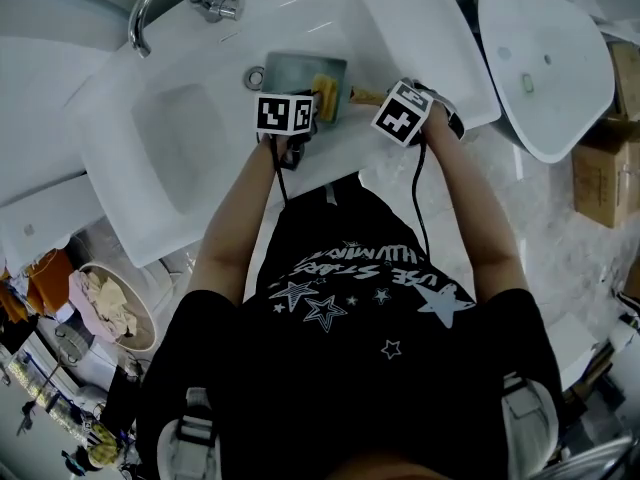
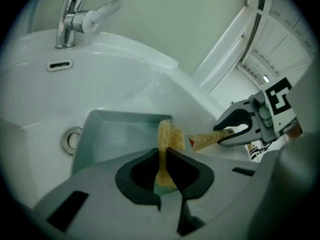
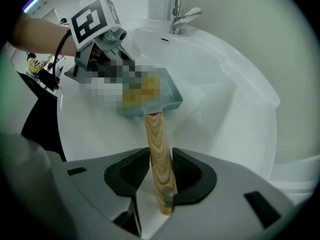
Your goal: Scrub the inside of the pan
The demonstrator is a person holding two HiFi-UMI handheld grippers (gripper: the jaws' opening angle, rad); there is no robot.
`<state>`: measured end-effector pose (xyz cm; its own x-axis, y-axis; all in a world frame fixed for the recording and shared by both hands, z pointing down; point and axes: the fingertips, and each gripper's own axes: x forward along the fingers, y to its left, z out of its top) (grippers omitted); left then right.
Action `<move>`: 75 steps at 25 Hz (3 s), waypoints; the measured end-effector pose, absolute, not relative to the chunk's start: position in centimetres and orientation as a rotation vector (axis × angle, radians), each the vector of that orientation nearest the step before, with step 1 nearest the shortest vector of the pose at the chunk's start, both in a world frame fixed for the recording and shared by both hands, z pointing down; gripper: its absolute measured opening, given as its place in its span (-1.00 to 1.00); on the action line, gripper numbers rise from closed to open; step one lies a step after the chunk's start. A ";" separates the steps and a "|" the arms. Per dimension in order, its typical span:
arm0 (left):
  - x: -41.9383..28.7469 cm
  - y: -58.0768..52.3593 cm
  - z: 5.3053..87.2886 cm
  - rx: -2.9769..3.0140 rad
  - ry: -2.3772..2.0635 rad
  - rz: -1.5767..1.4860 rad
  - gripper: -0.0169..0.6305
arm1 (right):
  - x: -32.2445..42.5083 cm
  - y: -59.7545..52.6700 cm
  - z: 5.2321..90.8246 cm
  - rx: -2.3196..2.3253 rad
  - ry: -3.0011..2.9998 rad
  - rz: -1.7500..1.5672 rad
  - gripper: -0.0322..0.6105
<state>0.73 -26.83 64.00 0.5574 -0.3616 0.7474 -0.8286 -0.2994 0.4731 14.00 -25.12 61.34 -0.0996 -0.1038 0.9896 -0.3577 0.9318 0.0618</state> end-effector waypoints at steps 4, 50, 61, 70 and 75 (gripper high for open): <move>1.3 -26.7 65.5 1.836 -0.956 0.723 -0.79 | 14.0 -25.3 61.4 0.362 -1.675 0.217 -0.47; -8.1 -28.6 71.1 1.772 -1.088 1.142 -0.80 | 14.2 -25.4 62.3 0.324 -1.600 0.270 -0.45; -3.3 -29.3 67.8 1.889 -1.009 1.051 -0.79 | 14.2 -25.3 62.3 0.339 -1.613 0.283 -0.44; 1.8 -29.7 66.9 1.907 -0.902 0.903 -0.79 | 14.3 -25.4 62.3 0.337 -1.623 0.272 -0.44; 2.7 -29.7 67.4 1.866 -0.894 0.866 -0.79 | 14.3 -25.3 62.3 0.333 -1.628 0.262 -0.44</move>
